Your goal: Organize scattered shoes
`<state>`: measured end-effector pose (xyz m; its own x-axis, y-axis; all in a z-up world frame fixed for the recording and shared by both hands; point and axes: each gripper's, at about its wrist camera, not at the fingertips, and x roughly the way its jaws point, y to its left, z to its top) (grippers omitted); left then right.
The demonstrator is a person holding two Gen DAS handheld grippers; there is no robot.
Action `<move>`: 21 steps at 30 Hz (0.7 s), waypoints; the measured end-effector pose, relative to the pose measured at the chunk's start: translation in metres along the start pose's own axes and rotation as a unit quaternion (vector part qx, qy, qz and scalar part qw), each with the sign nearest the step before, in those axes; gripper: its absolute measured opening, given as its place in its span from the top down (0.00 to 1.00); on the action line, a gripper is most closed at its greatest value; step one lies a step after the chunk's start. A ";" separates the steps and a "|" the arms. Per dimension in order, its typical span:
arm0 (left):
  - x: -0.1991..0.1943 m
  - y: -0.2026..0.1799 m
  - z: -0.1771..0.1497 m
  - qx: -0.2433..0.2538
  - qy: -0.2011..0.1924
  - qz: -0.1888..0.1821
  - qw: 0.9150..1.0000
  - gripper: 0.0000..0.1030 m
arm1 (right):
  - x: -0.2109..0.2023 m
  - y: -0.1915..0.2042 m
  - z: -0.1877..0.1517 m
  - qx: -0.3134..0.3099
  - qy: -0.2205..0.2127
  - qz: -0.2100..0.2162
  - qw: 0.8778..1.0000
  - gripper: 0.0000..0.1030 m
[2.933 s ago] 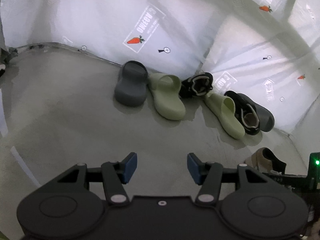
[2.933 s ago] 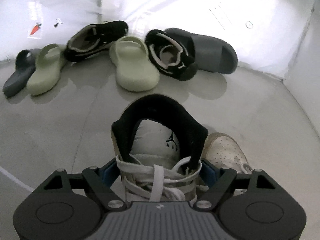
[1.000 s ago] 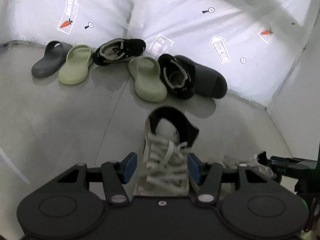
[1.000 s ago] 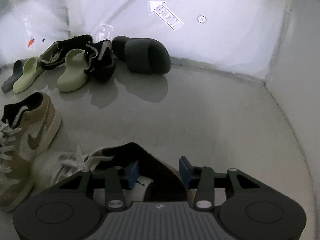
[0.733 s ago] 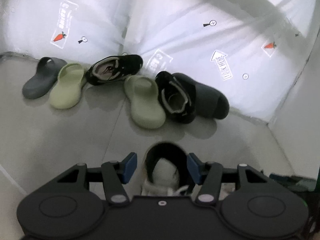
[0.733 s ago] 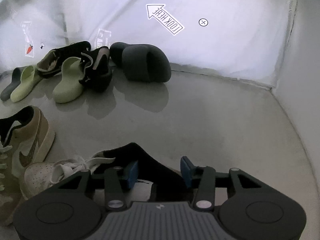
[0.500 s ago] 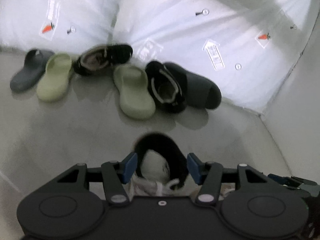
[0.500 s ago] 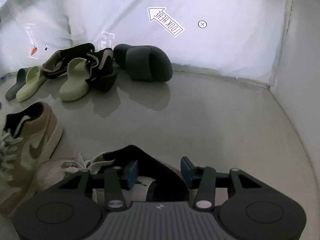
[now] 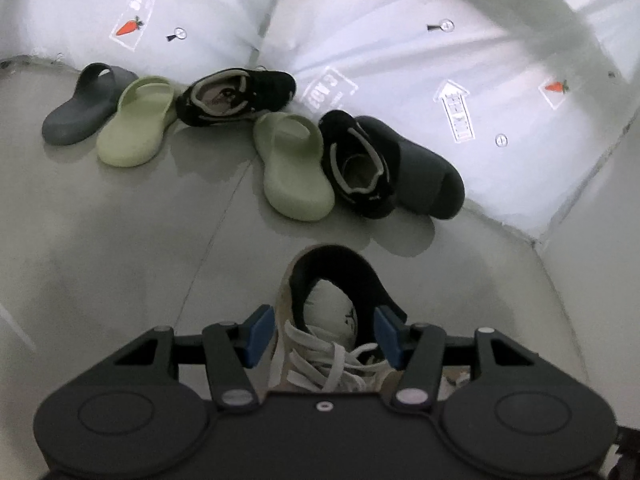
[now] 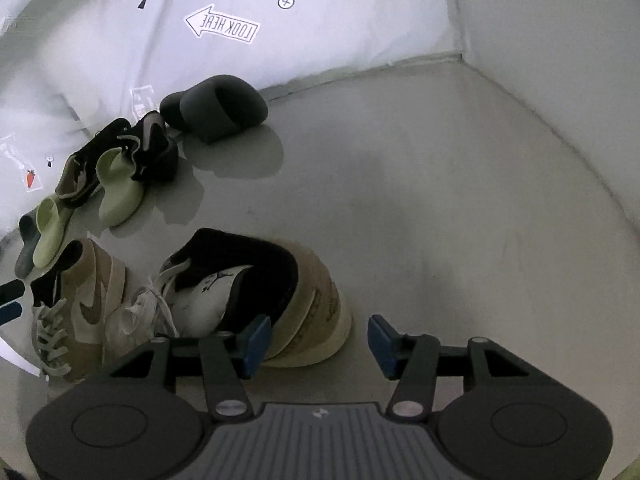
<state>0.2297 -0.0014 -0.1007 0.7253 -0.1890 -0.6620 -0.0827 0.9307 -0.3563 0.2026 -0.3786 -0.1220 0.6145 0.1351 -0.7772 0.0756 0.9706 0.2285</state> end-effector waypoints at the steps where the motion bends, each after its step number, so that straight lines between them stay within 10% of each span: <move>1: 0.001 -0.002 0.001 0.005 0.002 -0.002 1.000 0.45 | 0.001 -0.001 0.001 0.004 -0.002 -0.002 1.000 0.47; 21: 0.011 -0.005 -0.001 0.012 0.012 -0.002 1.000 0.45 | 0.063 0.022 0.063 0.005 -0.025 0.018 1.000 0.48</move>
<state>0.2374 -0.0085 -0.1063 0.7086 -0.1996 -0.6768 -0.0642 0.9370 -0.3435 0.2926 -0.3611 -0.1289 0.6554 0.1594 -0.7383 0.0599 0.9634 0.2611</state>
